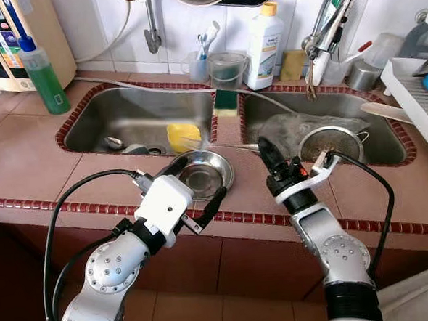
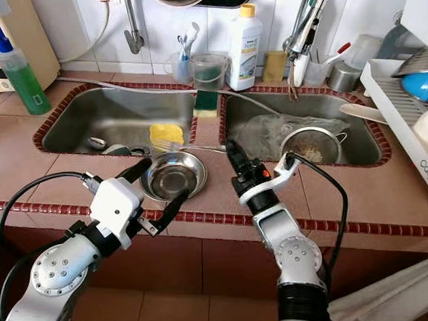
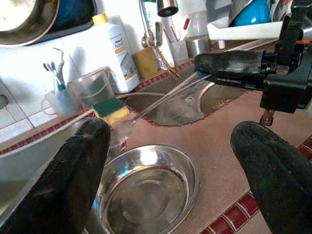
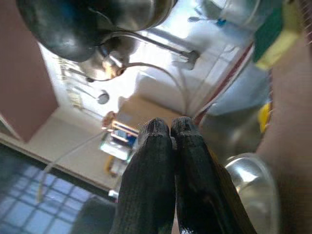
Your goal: Kitchen organization
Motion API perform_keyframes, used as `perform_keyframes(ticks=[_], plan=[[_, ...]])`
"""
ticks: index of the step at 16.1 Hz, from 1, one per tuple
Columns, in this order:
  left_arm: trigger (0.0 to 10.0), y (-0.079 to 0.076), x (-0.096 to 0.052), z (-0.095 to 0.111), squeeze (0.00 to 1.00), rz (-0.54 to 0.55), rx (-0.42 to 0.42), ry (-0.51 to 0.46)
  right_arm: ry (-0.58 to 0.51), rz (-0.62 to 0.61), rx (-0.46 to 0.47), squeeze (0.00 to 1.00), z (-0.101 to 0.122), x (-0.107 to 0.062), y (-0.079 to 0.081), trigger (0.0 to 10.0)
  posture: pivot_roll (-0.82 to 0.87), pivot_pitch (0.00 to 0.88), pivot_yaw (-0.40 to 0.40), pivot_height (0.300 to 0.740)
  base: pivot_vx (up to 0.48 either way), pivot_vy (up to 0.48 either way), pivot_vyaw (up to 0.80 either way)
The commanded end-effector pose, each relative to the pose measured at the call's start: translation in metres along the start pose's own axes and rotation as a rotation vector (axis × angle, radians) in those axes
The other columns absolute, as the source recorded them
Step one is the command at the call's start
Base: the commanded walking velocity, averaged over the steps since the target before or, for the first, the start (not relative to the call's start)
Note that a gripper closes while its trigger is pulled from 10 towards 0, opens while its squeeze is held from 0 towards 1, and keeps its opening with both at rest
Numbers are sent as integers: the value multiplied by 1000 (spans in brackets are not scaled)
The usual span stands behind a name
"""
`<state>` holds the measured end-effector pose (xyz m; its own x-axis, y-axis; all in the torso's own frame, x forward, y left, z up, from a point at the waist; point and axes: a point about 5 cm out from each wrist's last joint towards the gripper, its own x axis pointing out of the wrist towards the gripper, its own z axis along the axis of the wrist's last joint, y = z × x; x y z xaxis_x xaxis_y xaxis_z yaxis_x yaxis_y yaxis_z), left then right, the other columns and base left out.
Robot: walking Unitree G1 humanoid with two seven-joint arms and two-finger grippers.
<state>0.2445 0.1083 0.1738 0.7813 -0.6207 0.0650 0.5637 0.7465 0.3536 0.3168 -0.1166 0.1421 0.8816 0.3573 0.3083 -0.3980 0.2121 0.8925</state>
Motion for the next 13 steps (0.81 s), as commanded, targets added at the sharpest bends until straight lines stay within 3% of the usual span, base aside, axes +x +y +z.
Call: perform_keyframes(ticks=[1,3,5,7,9,10,11,13], plan=[[10000,1,0,3,0,0,8,-12,-32,30,-66,0,7,0,12,10000,30,45,-32,740,0,0,0],[10000,3,2,4,0,-5,10,-15,-150,18,-319,0,33,4,43,10000,20,46,-24,740,0,0,0],[10000,5,3,5,0,-4,11,-20,-149,23,-418,0,34,4,52,10000,17,47,-21,740,0,0,0],[10000,10,6,7,0,19,2,-39,-143,-44,-661,0,34,12,74,10000,11,45,-15,740,0,0,0],[10000,11,6,8,0,23,0,-41,-111,-113,-856,0,32,17,76,10000,9,45,-14,740,0,0,0],[10000,12,8,8,0,37,8,-46,-55,-181,-1003,0,27,22,74,10000,6,45,-13,740,0,0,0],[10000,16,9,10,0,77,18,-60,-11,-196,-1057,0,22,24,74,10000,7,45,-13,740,0,0,0],[10000,32,10,14,0,207,19,-85,62,-210,-1043,0,19,26,74,10000,7,46,-15,740,0,0,0]])
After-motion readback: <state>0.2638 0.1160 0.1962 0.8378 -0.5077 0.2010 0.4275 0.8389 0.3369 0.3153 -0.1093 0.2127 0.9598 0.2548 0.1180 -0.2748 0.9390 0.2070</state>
